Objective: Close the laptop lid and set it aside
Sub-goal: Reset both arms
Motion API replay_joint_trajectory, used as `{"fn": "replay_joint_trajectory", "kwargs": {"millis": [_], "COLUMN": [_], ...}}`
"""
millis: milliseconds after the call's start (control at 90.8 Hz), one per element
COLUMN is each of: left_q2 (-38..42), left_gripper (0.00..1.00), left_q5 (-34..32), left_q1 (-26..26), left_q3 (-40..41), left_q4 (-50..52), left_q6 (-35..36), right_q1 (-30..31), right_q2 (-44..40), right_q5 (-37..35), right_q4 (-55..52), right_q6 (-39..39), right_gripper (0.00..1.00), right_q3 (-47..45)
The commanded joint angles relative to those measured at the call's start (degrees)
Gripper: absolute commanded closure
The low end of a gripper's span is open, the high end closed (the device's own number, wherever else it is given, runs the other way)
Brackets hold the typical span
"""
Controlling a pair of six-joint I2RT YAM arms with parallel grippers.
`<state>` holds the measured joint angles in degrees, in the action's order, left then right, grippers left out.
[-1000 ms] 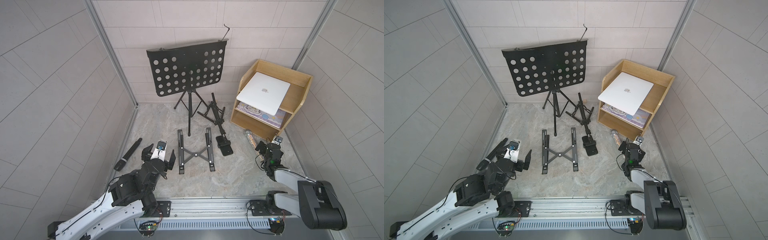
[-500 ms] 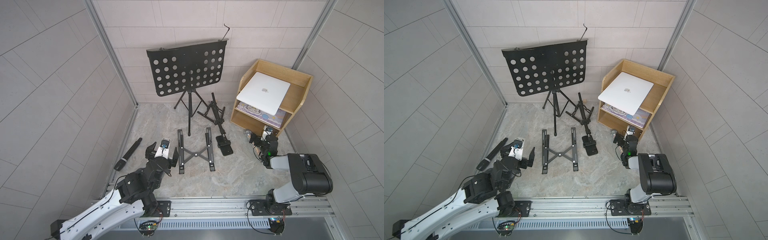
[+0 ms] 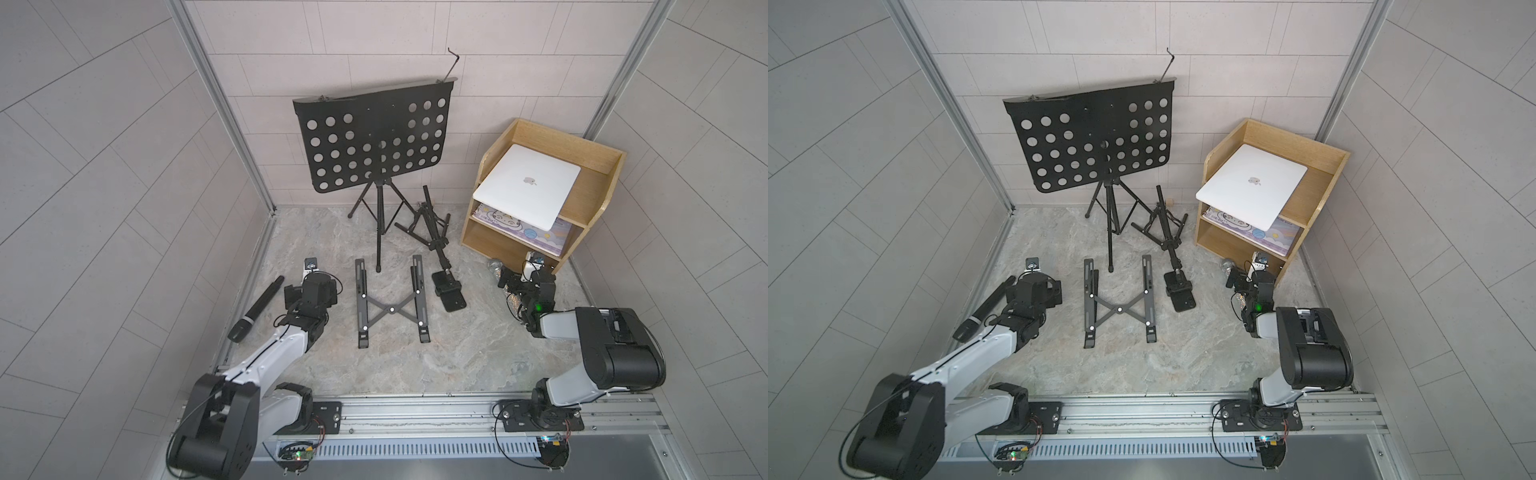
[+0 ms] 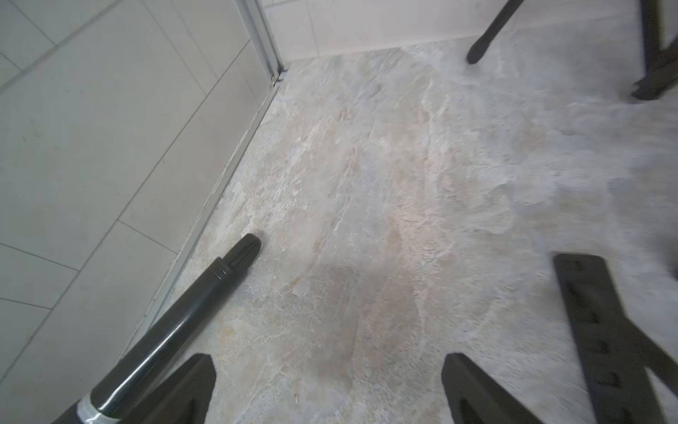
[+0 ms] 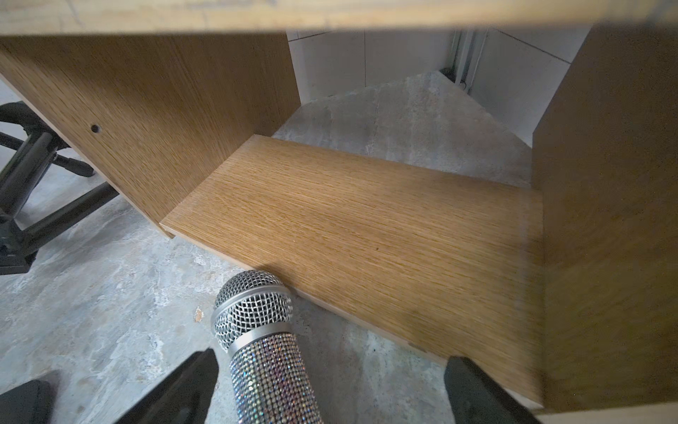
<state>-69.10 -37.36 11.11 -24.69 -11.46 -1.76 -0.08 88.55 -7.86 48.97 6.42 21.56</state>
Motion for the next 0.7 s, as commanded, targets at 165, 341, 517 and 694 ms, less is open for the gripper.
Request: {"fn": "replay_joint_trajectory", "kwargs": {"millis": [165,341,517,694], "left_q2": [-12.24,-20.86,-20.79,-20.68], "left_gripper": [0.0,0.0,0.0,0.0], "left_q5": [15.08,16.45,16.38,16.44], "left_q1": [-3.36,-5.47,-6.04,-6.02], "left_q3": [2.99,2.07,2.01,2.01], "left_q4": [-33.33,-40.04,-40.06,-40.04], "left_q6": [2.06,0.57,-0.09,-0.08], "right_q1": [-0.19,-0.19,-0.19,-0.19], "right_q2": [-0.94,-0.96,-0.93,-1.05], "right_q5": [0.42,0.4,0.4,0.43], "right_q4": [-0.37,-0.43,-0.42,-0.08], "right_q6": [-0.42,-0.38,-0.43,-0.42], "right_gripper": [0.0,0.0,0.0,0.0], "right_q3": [0.67,0.77,0.54,0.47]}}
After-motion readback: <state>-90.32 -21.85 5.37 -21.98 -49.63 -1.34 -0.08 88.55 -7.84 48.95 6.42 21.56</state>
